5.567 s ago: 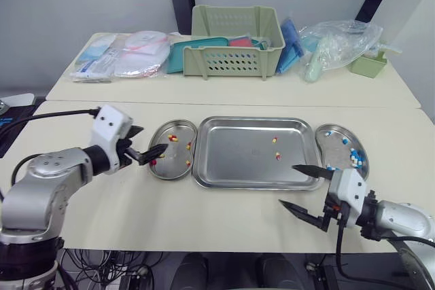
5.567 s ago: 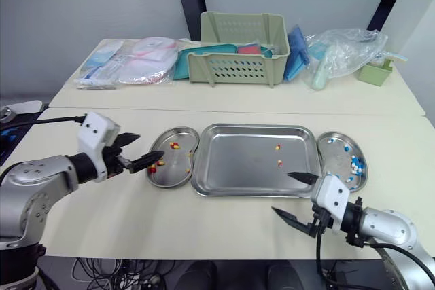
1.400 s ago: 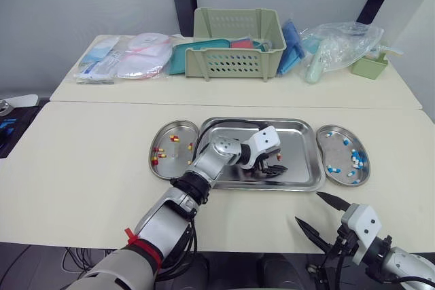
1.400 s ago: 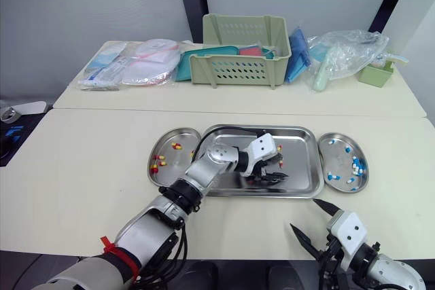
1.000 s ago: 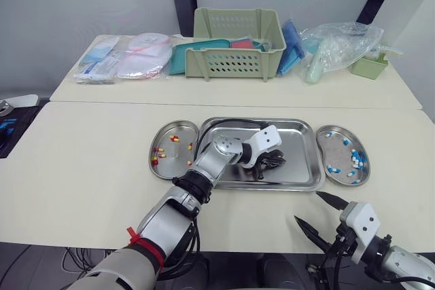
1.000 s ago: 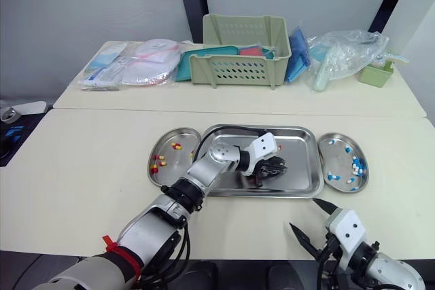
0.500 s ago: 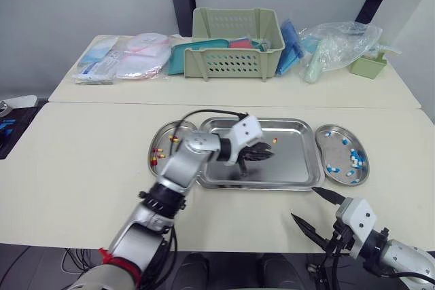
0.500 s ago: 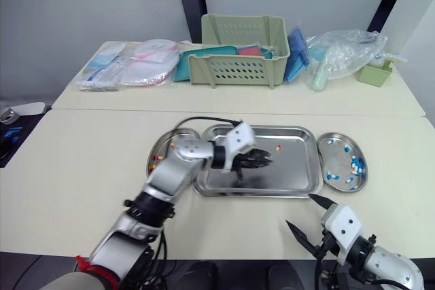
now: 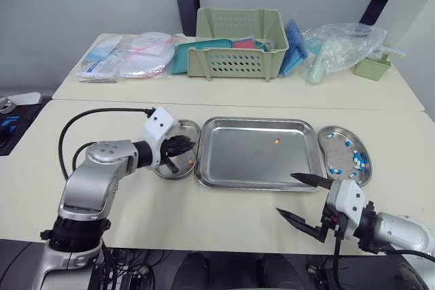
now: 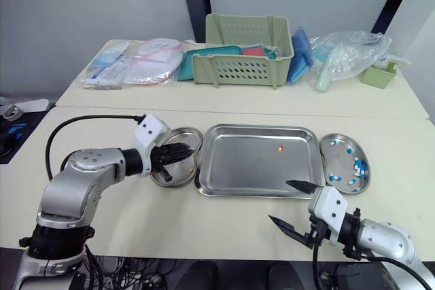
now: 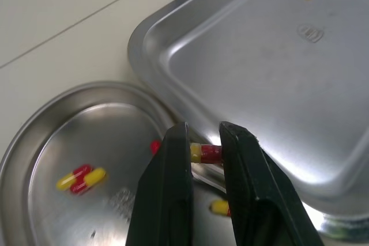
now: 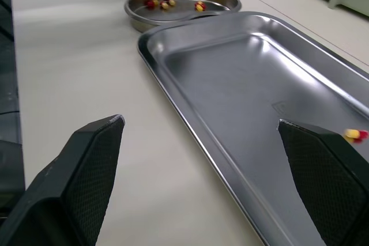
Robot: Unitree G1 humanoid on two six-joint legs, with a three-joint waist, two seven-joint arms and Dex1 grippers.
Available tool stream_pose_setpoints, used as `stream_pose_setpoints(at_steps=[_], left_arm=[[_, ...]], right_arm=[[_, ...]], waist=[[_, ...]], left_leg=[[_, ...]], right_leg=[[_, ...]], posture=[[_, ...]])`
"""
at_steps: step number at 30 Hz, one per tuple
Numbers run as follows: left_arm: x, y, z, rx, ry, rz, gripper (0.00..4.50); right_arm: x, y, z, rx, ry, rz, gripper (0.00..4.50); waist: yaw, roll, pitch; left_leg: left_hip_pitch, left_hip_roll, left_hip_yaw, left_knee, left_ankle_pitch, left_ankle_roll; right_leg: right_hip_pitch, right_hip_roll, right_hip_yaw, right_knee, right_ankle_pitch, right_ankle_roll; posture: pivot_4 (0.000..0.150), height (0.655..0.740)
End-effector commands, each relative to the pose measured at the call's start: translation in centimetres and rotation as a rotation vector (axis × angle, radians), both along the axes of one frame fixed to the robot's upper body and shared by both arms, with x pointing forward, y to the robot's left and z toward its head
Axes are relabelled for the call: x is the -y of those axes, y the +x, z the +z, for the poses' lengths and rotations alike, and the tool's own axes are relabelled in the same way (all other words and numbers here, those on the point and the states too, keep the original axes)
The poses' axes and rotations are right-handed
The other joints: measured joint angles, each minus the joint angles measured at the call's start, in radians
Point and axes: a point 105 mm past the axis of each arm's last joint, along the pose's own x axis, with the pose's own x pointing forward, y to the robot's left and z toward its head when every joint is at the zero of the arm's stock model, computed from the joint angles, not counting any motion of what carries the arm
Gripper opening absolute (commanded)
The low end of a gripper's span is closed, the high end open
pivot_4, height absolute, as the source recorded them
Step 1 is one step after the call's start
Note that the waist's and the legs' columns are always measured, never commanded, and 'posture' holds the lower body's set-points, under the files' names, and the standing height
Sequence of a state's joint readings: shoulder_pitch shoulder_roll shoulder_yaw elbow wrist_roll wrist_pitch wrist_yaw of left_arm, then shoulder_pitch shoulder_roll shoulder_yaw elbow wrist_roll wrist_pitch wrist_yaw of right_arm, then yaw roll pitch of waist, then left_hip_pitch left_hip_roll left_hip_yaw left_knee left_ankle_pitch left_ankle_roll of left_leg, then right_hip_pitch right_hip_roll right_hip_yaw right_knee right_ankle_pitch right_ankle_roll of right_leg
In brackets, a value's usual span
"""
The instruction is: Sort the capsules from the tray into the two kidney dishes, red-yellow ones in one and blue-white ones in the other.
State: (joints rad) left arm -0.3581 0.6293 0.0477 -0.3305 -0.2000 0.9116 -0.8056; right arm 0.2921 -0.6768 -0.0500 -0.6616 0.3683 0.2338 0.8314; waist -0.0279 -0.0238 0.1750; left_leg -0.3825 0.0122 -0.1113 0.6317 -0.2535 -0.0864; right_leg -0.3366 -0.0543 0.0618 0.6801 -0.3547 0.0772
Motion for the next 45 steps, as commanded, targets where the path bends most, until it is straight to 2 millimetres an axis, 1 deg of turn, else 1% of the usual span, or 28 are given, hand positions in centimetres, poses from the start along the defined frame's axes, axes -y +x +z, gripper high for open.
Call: stream_pose_setpoints(at_steps=[1, 3, 5, 6, 7, 12, 16, 21, 25, 26, 28, 29, 31, 32, 34, 35, 36, 37, 38, 41, 43, 45], left_arm=[[-0.8, 0.2, 1.4, 0.073, -0.001, 0.058, 0.41], [-0.9, 0.2, 1.4, 0.083, -0.021, 0.08, 0.41], [-1.3, 0.3, 1.6, 0.099, -0.038, 0.111, 1.13], [-1.4, 0.3, 1.8, 0.104, -0.044, 0.117, 1.3], [-1.5, 0.3, 1.9, 0.107, -0.047, 0.117, 1.6], [-1.8, 0.2, 2.5, 0.119, -0.065, 0.125, 3.25], [-2.2, 0.2, 2.9, 0.125, -0.075, 0.138, 4.47], [-2.8, -0.3, 3.0, 0.137, -0.086, 0.139, 4.47], [-4.0, -1.5, 3.4, 0.143, -0.11, 0.135, 4.47], [-5.2, -2.0, 3.7, 0.158, -0.11, 0.146, 4.47], [-6.9, -3.0, 3.9, 0.174, -0.105, 0.157, 4.47], [-7.3, -3.3, 3.9, 0.177, -0.104, 0.158, 4.47], [-9.7, -4.6, 3.0, 0.139, -0.101, 0.203, 4.47], [-10.5, -5.1, 2.7, 0.125, -0.1, 0.222, 4.47], [-14.7, -7.0, 0.7, 0.082, -0.059, 0.336, 4.47], [-16.3, -8.1, -0.2, 0.059, -0.041, 0.374, 4.47], [-17.3, -9.1, -0.9, 0.039, -0.017, 0.391, 4.47], [-17.6, -9.5, -1.3, 0.03, -0.005, 0.392, 4.47], [-18.4, -10.2, -1.9, 0.012, 0.007, 0.403, 4.47], [-21.4, -12.5, -3.8, -0.03, 0.03, 0.481, 4.47], [-22.4, -13.4, -4.4, -0.038, 0.033, 0.511, 4.47], [-23.1, -13.9, -4.7, -0.04, 0.032, 0.529, 4.47]], right_arm=[[-0.5, 0.1, 0.5, 0.006, 0.009, 0.042, 4.5], [-0.5, 0.3, 0.5, 0.005, 0.008, 0.05, 4.5], [-0.5, 0.4, 0.5, 0.002, 0.004, 0.056, 4.5], [-0.5, 0.4, 0.4, 0.001, 0.003, 0.057, 4.5], [-0.5, 0.4, 0.4, 0.001, 0.001, 0.058, 4.5], [-0.5, 0.6, 0.4, 0.0, -0.003, 0.059, 4.5], [-0.5, 0.7, 0.4, 0.0, -0.004, 0.06, 4.5], [-0.5, 0.8, 0.6, 0.01, -0.007, 0.059, 4.5], [-0.2, 1.3, 1.2, 0.068, -0.023, 0.036, 4.5], [0.3, 1.5, 1.6, 0.077, -0.027, 0.009, 4.5], [1.3, 1.6, 1.9, 0.074, -0.039, -0.024, 4.5], [1.7, 1.5, 1.9, 0.067, -0.045, -0.031, 4.5], [3.6, 1.4, 2.0, 0.056, -0.081, -0.079, 4.5], [4.3, 1.4, 2.1, 0.055, -0.092, -0.097, 4.5], [8.0, 1.5, 2.5, 0.038, -0.147, -0.192, 4.5], [9.9, 1.5, 2.8, 0.03, -0.169, -0.239, 4.5], [11.5, 1.5, 3.0, 0.022, -0.188, -0.274, 4.5], [12.3, 1.5, 3.1, 0.017, -0.197, -0.29, 4.5], [13.6, 1.5, 3.1, 0.002, -0.219, -0.312, 4.5], [17.9, 1.3, 3.4, -0.038, -0.299, -0.389, 4.5], [19.8, 1.1, 3.4, -0.072, -0.324, -0.42, 4.5], [21.1, 0.9, 3.2, -0.096, -0.349, -0.439, 4.5]], waist=[[0.001, 0.0, 0.0], [0.0, 0.0, 0.0], [-0.001, 0.0, 0.0], [-0.001, -0.001, 0.0], [-0.001, -0.001, 0.0], [-0.001, -0.001, 0.0], [-0.001, -0.001, 0.0], [-0.001, -0.001, 0.0], [-0.004, -0.001, 0.0], [-0.005, -0.001, 0.0], [-0.006, 0.0, 0.0], [-0.004, 0.0, 0.0], [-0.003, 0.0, 0.0], [-0.002, 0.0, 0.0], [-0.002, 0.0, 0.0], [-0.004, 0.0, 0.001], [-0.006, -0.001, 0.001], [-0.006, -0.002, 0.001], [-0.004, -0.003, 0.001], [-0.002, -0.003, 0.001], [-0.001, -0.003, 0.001], [-0.002, -0.003, 0.002]], left_leg=[[0.0, 0.0, 0.0, 0.0, 0.0, 0.0], [0.0, 0.0, 0.0, 0.0, 0.0, 0.0], [0.0, 0.0, 0.0, 0.0, 0.0, 0.0], [0.0, 0.0, 0.0, 0.0, 0.0, 0.0], [0.0, 0.0, 0.0, 0.0, 0.0, 0.0], [0.0, 0.0, 0.0, 0.0, 0.0, 0.0], [0.0, 0.0, 0.0, 0.0, 0.0, 0.0], [0.0, 0.0, 0.0, 0.0, 0.0, 0.0], [0.0, 0.001, 0.0, 0.0, 0.0, 0.0], [0.0, 0.001, 0.0, -0.001, 0.0, 0.0], [0.0, 0.001, 0.001, -0.001, 0.0, 0.0], [0.0, 0.001, 0.001, -0.001, 0.0, 0.0], [0.0, 0.001, 0.001, -0.001, 0.0, 0.0], [0.0, 0.001, 0.002, -0.001, 0.0, 0.0], [0.0, 0.001, 0.002, -0.002, 0.0, 0.0], [0.001, 0.001, 0.002, -0.002, 0.0, 0.0], [0.001, 0.001, 0.003, -0.002, 0.0, 0.0], [0.001, 0.001, 0.004, -0.002, 0.0, 0.0], [0.002, 0.001, 0.004, -0.002, 0.0, 0.0], [0.002, 0.001, 0.003, -0.002, 0.0, 0.0], [0.002, 0.0, 0.004, -0.002, 0.0, 0.0], [0.002, 0.001, 0.003, -0.003, 0.0, 0.0]], right_leg=[[0.0, 0.0, 0.0, 0.0, 0.0, 0.0], [0.0, 0.0, 0.0, 0.0, 0.0, 0.0], [0.0, 0.0, 0.0, 0.0, 0.0, 0.0], [0.0, 0.0, 0.0, 0.0, 0.0, 0.0], [0.0, 0.0, 0.0, 0.0, 0.0, 0.0], [0.0, 0.0, 0.0, 0.0, 0.0, 0.0], [0.0, 0.0, 0.0, 0.0, 0.0, 0.0], [0.0, 0.0, 0.0, 0.0, 0.0, 0.0], [-0.001, 0.0, 0.0, 0.0, 0.0, 0.0], [-0.001, 0.0, 0.0, 0.0, 0.0, 0.0], [-0.001, 0.0, 0.001, 0.0, 0.0, 0.0], [-0.001, 0.0, 0.001, 0.0, 0.0, 0.0], [-0.001, 0.0, 0.001, 0.0, 0.0, 0.0], [-0.001, 0.0, 0.001, 0.0, 0.0, 0.0], [-0.001, 0.0, 0.001, -0.001, 0.0, 0.0], [-0.001, 0.0, 0.001, -0.001, 0.0, 0.0], [-0.001, 0.0, 0.002, -0.001, 0.0, 0.0], [-0.001, 0.0, 0.002, -0.001, 0.0, 0.0], [-0.001, 0.0, 0.002, -0.001, 0.0, 0.0], [0.0, 0.0, 0.002, -0.001, 0.0, -0.001], [0.0, -0.001, 0.002, -0.001, 0.0, -0.001], [0.0, -0.001, 0.001, -0.002, 0.0, -0.001]], posture=[[0.15, 0.74], [0.15, 0.74], [0.15, 0.74], [0.15, 0.74], [0.15, 0.74], [0.15, 0.74], [0.15, 0.74], [0.15, 0.74], [0.15, 0.74], [0.15, 0.74], [0.15, 0.74], [0.15, 0.74], [0.15, 0.74], [0.15, 0.74], [0.15, 0.74], [0.15, 0.74], [0.15, 0.74], [0.15, 0.74], [0.15, 0.74], [0.15, 0.74], [0.15, 0.74], [0.15, 0.74]])
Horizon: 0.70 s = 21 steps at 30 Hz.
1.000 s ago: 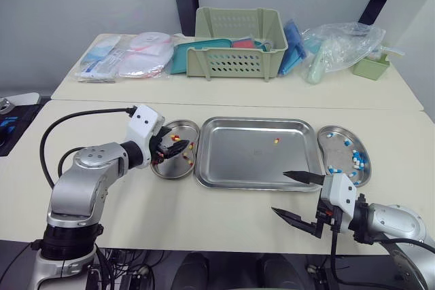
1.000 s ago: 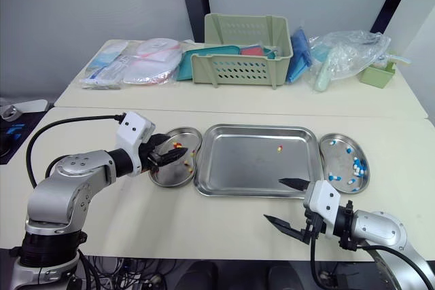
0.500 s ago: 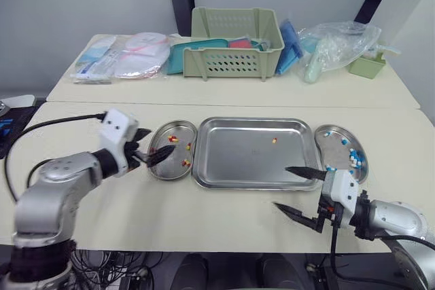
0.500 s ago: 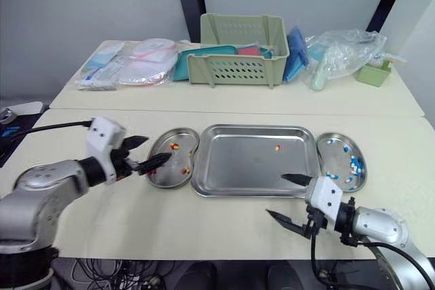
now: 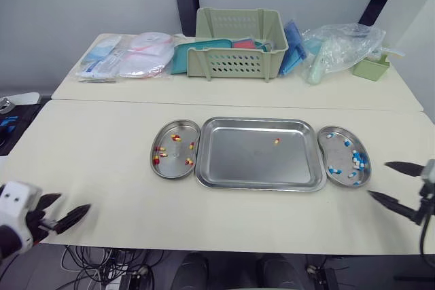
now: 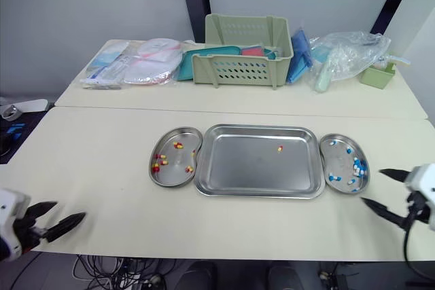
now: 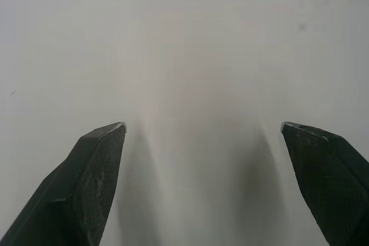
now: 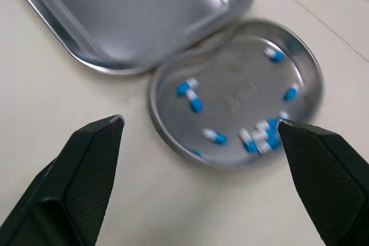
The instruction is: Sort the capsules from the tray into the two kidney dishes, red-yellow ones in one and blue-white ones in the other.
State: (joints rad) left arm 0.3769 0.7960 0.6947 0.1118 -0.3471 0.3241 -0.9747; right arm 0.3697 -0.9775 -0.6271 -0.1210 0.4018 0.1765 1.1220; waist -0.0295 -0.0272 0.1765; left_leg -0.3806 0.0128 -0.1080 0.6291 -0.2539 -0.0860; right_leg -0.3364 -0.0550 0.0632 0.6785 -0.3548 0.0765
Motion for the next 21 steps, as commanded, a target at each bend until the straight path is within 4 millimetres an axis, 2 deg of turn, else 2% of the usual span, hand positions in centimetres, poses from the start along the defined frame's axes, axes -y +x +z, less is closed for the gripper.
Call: stream_pose_setpoints(at_steps=[1, 6, 12, 17, 21], left_arm=[[-1.3, -0.5, 1.1, 0.041, 0.049, 0.011, 4.47], [-1.7, -0.7, 1.6, 0.068, 0.059, 0.001, 4.47], [-1.1, 0.3, 2.2, 0.102, 0.067, -0.046, 4.47], [-0.4, 0.2, 2.0, 0.084, 0.042, -0.085, 4.47], [0.2, -0.4, 1.3, 0.057, 0.033, -0.105, 4.47]], right_arm=[[2.1, -0.3, 0.7, 0.002, -0.044, -0.023, 4.5], [4.3, -1.0, 0.1, -0.047, -0.067, -0.07, 4.5], [4.7, -1.4, -0.4, -0.052, -0.074, -0.08, 4.5], [3.2, -2.2, 0.2, -0.051, -0.074, -0.038, 4.5], [-0.7, -3.0, 0.0, -0.05, -0.017, 0.05, 4.5]], waist=[[0.0, 0.0, 0.0], [-0.003, 0.0, 0.0], [-0.003, 0.0, 0.0], [-0.003, 0.001, 0.0], [-0.004, 0.001, 0.0]], left_leg=[[0.0, 0.0, 0.0, 0.0, 0.0, 0.0], [0.0, 0.0, 0.0, 0.0, 0.0, 0.0], [0.0, 0.0, 0.0, 0.0, 0.0, 0.0], [0.0, 0.0, 0.0, 0.0, 0.0, 0.0], [0.0, 0.001, 0.0, -0.001, 0.0, 0.0]], right_leg=[[0.0, 0.0, 0.0, 0.0, 0.0, 0.0], [0.0, 0.0, 0.0, 0.0, 0.0, 0.0], [0.0, 0.0, 0.0, 0.0, 0.0, 0.0], [0.0, 0.0, 0.0, 0.0, 0.0, 0.0], [0.0, 0.001, 0.0, 0.0, 0.0, 0.0]], posture=[[0.15, 0.74], [0.15, 0.74], [0.15, 0.74], [0.15, 0.74], [0.15, 0.74]])
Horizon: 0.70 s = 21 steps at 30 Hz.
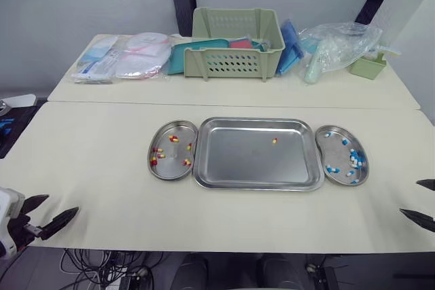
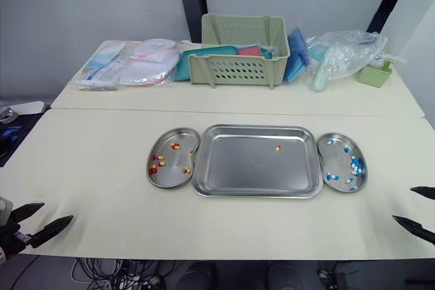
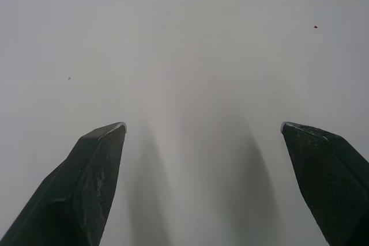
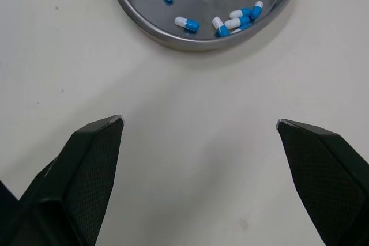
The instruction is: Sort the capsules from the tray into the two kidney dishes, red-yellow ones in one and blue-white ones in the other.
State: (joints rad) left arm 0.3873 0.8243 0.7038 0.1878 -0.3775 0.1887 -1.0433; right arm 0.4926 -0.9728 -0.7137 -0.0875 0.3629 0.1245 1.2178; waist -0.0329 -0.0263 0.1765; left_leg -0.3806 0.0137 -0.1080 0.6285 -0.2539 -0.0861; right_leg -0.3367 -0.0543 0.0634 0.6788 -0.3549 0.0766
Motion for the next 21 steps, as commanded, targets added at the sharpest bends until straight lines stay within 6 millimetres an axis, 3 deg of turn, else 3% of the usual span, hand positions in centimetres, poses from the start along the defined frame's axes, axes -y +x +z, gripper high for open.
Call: stream_pose_setpoints(at_steps=[1, 7, 10, 16, 21], left_arm=[[0.8, -0.1, 0.3, 0.003, 0.011, -0.04, 4.47], [2.5, 0.2, 0.5, 0.012, -0.004, -0.078, 4.47], [3.3, 0.1, 0.6, 0.015, -0.011, -0.094, 4.47], [4.2, -0.2, 0.3, 0.018, -0.031, -0.121, 4.47], [5.7, 0.2, 0.7, 0.064, -0.06, -0.179, 4.47]], right_arm=[[-3.6, -0.4, 0.8, 0.044, 0.059, 0.081, 4.5], [-10.1, -1.5, -1.0, 0.096, 0.197, 0.147, 4.5], [-12.3, -1.3, -2.0, 0.158, 0.232, 0.135, 4.5], [-15.1, 0.8, -2.9, 0.3, 0.283, 0.085, 4.5], [-16.0, 1.5, -2.9, 0.325, 0.314, 0.075, 4.5]], waist=[[0.0, 0.0, 0.0], [0.001, -0.001, -0.001], [0.002, -0.002, -0.002], [0.0, -0.002, -0.002], [0.001, -0.003, -0.002]], left_leg=[[0.0, 0.0, 0.0, 0.0, 0.0, 0.0], [-0.001, 0.0, 0.0, 0.0, 0.0, 0.0], [-0.001, 0.0, -0.001, 0.0, 0.0, 0.0], [0.0, 0.0, 0.0, 0.0, 0.0, 0.0], [0.0, 0.0, -0.001, 0.0, 0.0, 0.0]], right_leg=[[0.0, 0.0, 0.0, 0.0, 0.0, 0.0], [0.0, 0.0, 0.0, 0.0, 0.0, 0.0], [0.0, 0.0, 0.0, 0.0, 0.0, 0.0], [0.0, 0.0, 0.0, 0.001, 0.0, 0.0], [0.0, 0.0, 0.0, 0.001, 0.0, 0.0]], posture=[[0.15, 0.74], [0.15, 0.74], [0.15, 0.74], [0.15, 0.74], [0.15, 0.74]])
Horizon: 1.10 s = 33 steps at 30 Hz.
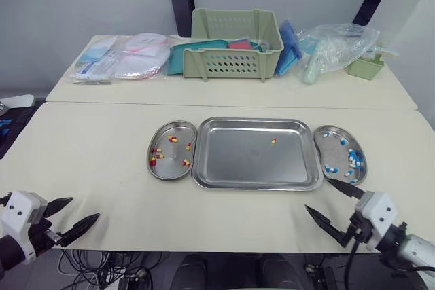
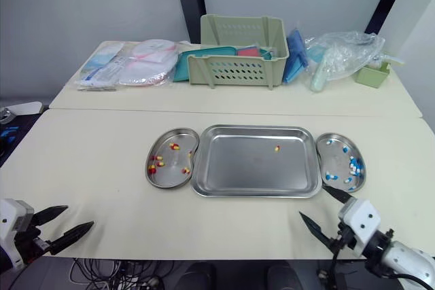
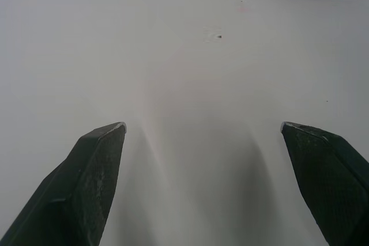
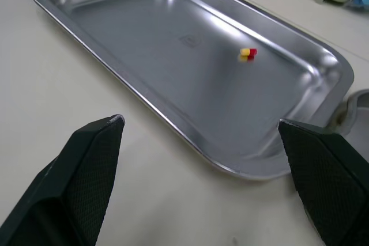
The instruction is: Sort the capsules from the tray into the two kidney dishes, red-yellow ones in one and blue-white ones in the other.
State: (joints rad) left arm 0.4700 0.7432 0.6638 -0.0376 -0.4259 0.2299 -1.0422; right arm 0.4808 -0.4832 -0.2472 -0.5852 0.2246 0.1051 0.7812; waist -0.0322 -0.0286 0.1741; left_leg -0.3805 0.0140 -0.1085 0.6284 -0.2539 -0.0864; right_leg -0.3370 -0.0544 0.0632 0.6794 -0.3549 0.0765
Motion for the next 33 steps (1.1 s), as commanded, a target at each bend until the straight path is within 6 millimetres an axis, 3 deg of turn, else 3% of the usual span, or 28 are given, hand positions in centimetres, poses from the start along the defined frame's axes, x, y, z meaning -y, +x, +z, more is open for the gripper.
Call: stream_pose_setpoints(at_steps=[1, 4, 8, 11, 14, 19, 23, 26, 29, 33], left_arm=[[1.8, 0.7, 1.3, 0.067, -0.018, -0.07, 4.47], [5.3, 1.9, 2.5, 0.126, -0.07, -0.15, 4.47], [12.0, 3.9, 4.1, 0.212, -0.155, -0.289, 4.47], [14.7, 4.9, 4.4, 0.227, -0.178, -0.325, 4.47], [21.1, 8.3, 4.8, 0.291, -0.229, -0.368, 4.47], [27.3, 11.9, 5.2, 0.313, -0.237, -0.437, 4.47], [31.4, 15.3, 6.6, 0.325, -0.224, -0.457, 4.47], [34.2, 16.6, 7.1, 0.322, -0.208, -0.504, 4.47], [36.6, 17.8, 6.8, 0.296, -0.193, -0.505, 4.47], [38.2, 18.8, 5.5, 0.241, -0.159, -0.49, 4.47]], right_arm=[[-0.4, 0.1, 0.6, 0.035, 0.007, -0.002, 4.5], [-0.8, -0.2, 0.2, 0.018, 0.014, 0.017, 4.5], [-1.0, -0.2, -0.1, 0.019, 0.021, 0.018, 4.5], [-1.2, -0.2, -0.3, 0.018, 0.026, 0.023, 4.5], [-1.4, -0.3, -0.9, 0.014, 0.043, 0.018, 4.5], [-1.5, -0.3, -1.4, 0.019, 0.056, 0.01, 4.5], [-1.7, -0.4, -1.6, 0.029, 0.061, 0.004, 4.5], [-1.7, -0.3, -1.7, 0.035, 0.07, -0.013, 4.5], [-1.9, -0.5, -1.9, 0.034, 0.072, -0.022, 4.5], [-2.3, -0.7, -1.9, 0.037, 0.076, -0.035, 4.5]], waist=[[0.002, -0.001, 0.0], [0.006, -0.002, -0.001], [0.006, -0.001, -0.001], [-0.002, -0.001, -0.002], [0.006, 0.005, -0.004], [0.006, 0.002, -0.006], [0.002, 0.003, -0.006], [0.001, 0.003, -0.006], [0.001, 0.003, -0.006], [0.001, 0.003, -0.006]], left_leg=[[0.0, 0.0, 0.0, 0.0, 0.0, 0.0], [0.0, 0.0, 0.0, 0.0, 0.0, 0.0], [0.0, 0.0, -0.001, 0.001, 0.0, 0.0], [0.0, 0.0, -0.001, 0.001, 0.0, 0.0], [0.0, -0.001, -0.001, 0.001, 0.0, 0.0], [0.0, -0.002, -0.002, 0.003, 0.0, 0.0], [0.0, -0.002, -0.001, 0.003, 0.0, 0.0], [-0.001, -0.003, -0.001, 0.004, 0.0, 0.0], [-0.001, -0.003, -0.001, 0.003, 0.0, 0.0], [-0.002, -0.003, -0.001, 0.003, 0.0, 0.0]], right_leg=[[0.0, 0.0, 0.0, 0.0, 0.0, 0.0], [0.0, 0.0, 0.0, 0.0, 0.0, 0.0], [0.001, 0.0, 0.0, 0.0, 0.0, 0.0], [0.001, 0.0, 0.0, 0.0, 0.0, 0.0], [0.001, 0.0, 0.0, 0.0, 0.0, 0.0], [0.002, 0.0, 0.0, 0.0, 0.001, 0.002], [0.002, 0.0, 0.0, 0.0, 0.001, 0.002], [0.001, 0.0, 0.0, 0.0, 0.001, 0.002], [0.001, 0.0, 0.001, 0.0, 0.001, 0.002], [0.001, 0.0, 0.001, 0.0, 0.001, 0.002]], posture=[[0.15, 0.74], [0.15, 0.74], [0.15, 0.74], [0.15, 0.74], [0.15, 0.74], [0.15, 0.74], [0.15, 0.74], [0.15, 0.74], [0.15, 0.74], [0.15, 0.74]])
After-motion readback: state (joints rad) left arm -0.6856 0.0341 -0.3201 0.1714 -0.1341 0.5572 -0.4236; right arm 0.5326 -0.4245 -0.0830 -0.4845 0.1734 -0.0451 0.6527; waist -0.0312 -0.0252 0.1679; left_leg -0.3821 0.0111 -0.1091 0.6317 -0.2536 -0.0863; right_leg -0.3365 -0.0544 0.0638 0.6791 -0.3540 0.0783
